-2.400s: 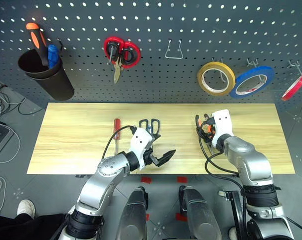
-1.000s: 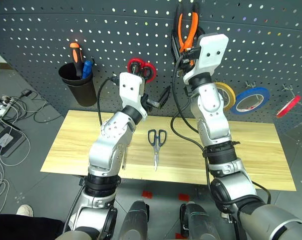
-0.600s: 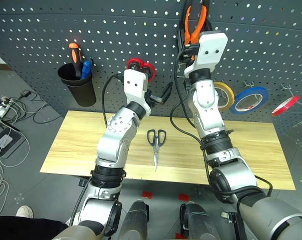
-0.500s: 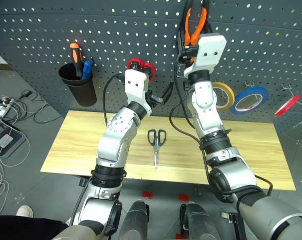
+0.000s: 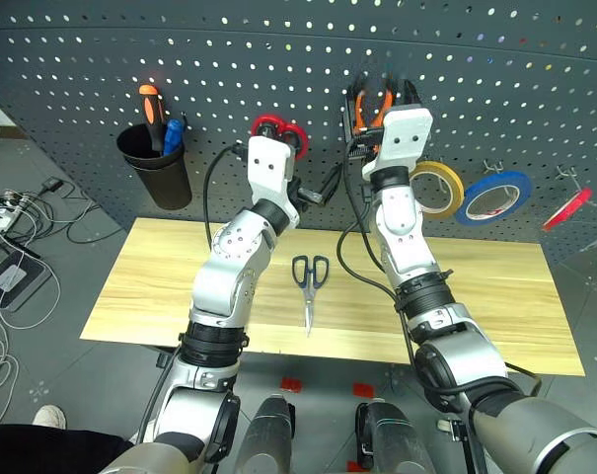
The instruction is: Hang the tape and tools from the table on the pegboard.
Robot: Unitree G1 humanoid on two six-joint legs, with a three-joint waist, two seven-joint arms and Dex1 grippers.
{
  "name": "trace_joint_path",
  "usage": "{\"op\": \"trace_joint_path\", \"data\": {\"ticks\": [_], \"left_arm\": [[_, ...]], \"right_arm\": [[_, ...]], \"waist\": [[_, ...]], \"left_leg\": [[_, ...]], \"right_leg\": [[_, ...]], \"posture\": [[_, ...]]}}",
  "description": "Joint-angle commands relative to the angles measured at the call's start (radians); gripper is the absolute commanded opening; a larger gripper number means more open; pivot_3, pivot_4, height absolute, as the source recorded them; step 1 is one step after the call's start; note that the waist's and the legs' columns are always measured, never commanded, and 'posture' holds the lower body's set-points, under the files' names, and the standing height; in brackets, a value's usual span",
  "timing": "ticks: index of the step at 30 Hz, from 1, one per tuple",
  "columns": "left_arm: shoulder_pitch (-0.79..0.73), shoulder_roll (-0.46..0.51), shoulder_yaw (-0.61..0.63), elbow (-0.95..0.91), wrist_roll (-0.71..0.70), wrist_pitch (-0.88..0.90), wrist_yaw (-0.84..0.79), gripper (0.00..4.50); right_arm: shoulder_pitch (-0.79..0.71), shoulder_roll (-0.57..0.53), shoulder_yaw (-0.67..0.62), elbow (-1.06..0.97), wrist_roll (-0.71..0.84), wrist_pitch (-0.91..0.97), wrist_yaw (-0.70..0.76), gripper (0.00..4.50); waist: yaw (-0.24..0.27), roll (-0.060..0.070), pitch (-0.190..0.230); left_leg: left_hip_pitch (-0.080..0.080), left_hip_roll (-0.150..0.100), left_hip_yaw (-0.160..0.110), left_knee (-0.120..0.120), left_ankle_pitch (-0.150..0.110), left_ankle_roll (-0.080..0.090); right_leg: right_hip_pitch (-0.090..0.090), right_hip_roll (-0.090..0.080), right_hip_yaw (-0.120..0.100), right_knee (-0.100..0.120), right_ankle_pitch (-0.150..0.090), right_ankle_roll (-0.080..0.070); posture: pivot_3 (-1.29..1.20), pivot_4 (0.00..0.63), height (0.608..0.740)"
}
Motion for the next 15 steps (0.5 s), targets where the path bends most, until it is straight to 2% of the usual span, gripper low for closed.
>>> {"op": "trace_joint_path", "data": {"ticks": [1, 8, 15], "left_arm": [[-0.030, -0.008, -0.001, -0.023, -0.001, -0.027, -0.012, 4.50], [-0.024, -0.021, -0.007, -0.030, -0.003, -0.026, -0.018, 4.50], [0.029, -0.023, -0.018, -0.097, -0.016, 0.006, -0.028, 4.50]], "right_arm": [[0.002, -0.008, -0.011, -0.038, 0.009, 0.003, -0.001, 4.45], [0.064, -0.008, -0.012, -0.160, 0.044, 0.071, 0.040, 4.45], [0.175, -0.031, -0.009, -0.408, 0.069, 0.206, 0.103, 4.45]], "waist": [[0.000, 0.000, 0.000], [0.000, 0.000, 0.000], [-0.003, 0.000, 0.000]], "left_leg": [[0.000, 0.000, 0.000, 0.000, 0.000, 0.000], [0.000, 0.000, 0.000, 0.000, 0.000, 0.000], [0.000, 0.000, 0.000, -0.001, 0.000, 0.000]], "right_leg": [[0.000, 0.000, 0.000, 0.000, 0.000, 0.000], [0.000, 0.000, 0.000, 0.000, 0.000, 0.000], [0.000, 0.000, 0.000, 0.000, 0.000, 0.000]], "posture": [[0.24, 0.225, 0.740], [0.23, 0.216, 0.740], [0.21, 0.211, 0.740]]}}
